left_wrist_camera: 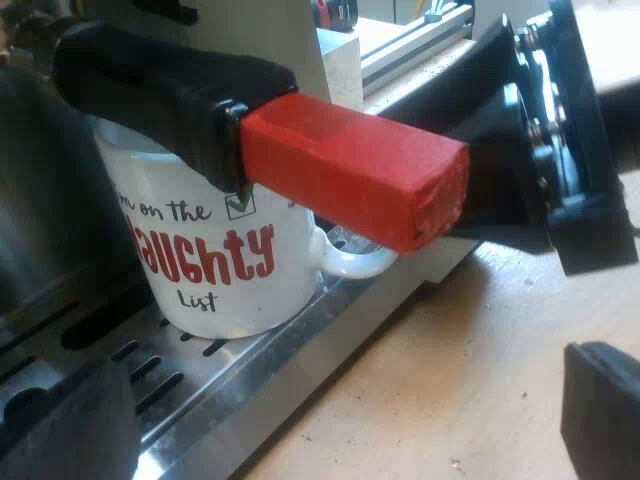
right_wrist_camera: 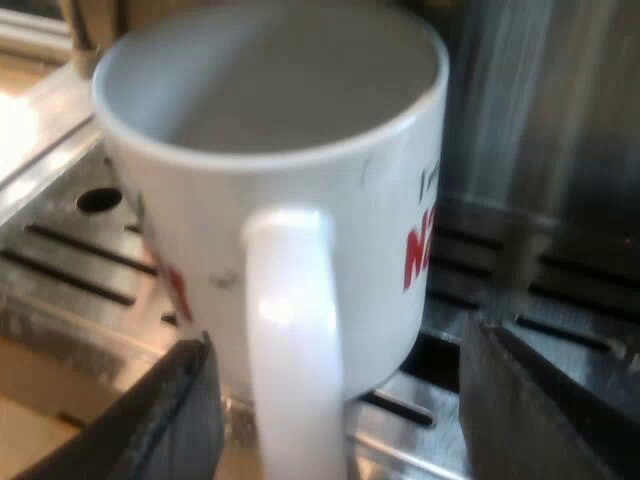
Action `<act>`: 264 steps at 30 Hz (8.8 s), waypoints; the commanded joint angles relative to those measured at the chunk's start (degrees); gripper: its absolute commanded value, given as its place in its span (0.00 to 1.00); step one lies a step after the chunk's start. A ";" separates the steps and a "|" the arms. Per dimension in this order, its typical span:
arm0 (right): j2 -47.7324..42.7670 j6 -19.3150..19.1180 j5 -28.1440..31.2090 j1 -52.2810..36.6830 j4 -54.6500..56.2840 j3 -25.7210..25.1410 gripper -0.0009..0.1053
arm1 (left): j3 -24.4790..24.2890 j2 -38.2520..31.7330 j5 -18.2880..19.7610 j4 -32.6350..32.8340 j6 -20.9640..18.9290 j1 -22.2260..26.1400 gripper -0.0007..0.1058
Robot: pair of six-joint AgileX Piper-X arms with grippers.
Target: Place mug into machine
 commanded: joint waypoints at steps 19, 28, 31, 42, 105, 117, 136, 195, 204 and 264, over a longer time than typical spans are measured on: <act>11.06 -1.62 -0.38 -0.04 -14.31 -0.73 0.53 | 0.03 0.16 -11.11 -1.57 -0.94 -0.43 0.82; 15.99 -1.62 -0.69 -0.04 -14.31 -6.76 0.52 | 0.03 0.16 -11.11 -1.57 -0.94 -0.43 0.82; 17.55 -1.62 -1.45 -0.04 -14.18 -9.15 0.52 | 0.03 0.16 -11.11 -1.57 -0.94 -0.43 0.82; 20.84 -1.62 -1.74 -1.27 -11.65 -15.10 0.52 | 0.03 0.16 -11.11 -1.57 -0.94 -0.43 0.82; -19.62 2.27 12.79 15.03 15.26 -9.43 0.01 | -23.67 -15.64 -7.68 29.42 -0.63 -0.43 0.82; -10.18 1.82 13.53 13.77 15.26 -18.52 0.01 | -23.67 -15.64 -7.68 29.42 -0.61 -0.43 0.82; 0.33 -0.67 15.42 9.16 15.26 -28.45 0.01 | -23.67 -15.64 -6.34 29.42 -0.61 -0.43 0.82; -40.94 8.32 -3.52 -17.78 72.86 -28.79 0.77 | -47.69 6.43 -11.13 43.73 -9.83 15.91 0.82; -43.88 7.00 -16.92 -36.52 78.53 -28.30 0.77 | -47.69 4.61 -18.77 48.62 -6.60 20.45 0.82; -86.47 -6.88 -30.55 -58.39 92.45 -16.54 0.77 | -43.63 -35.58 -11.91 67.66 -8.74 27.97 0.82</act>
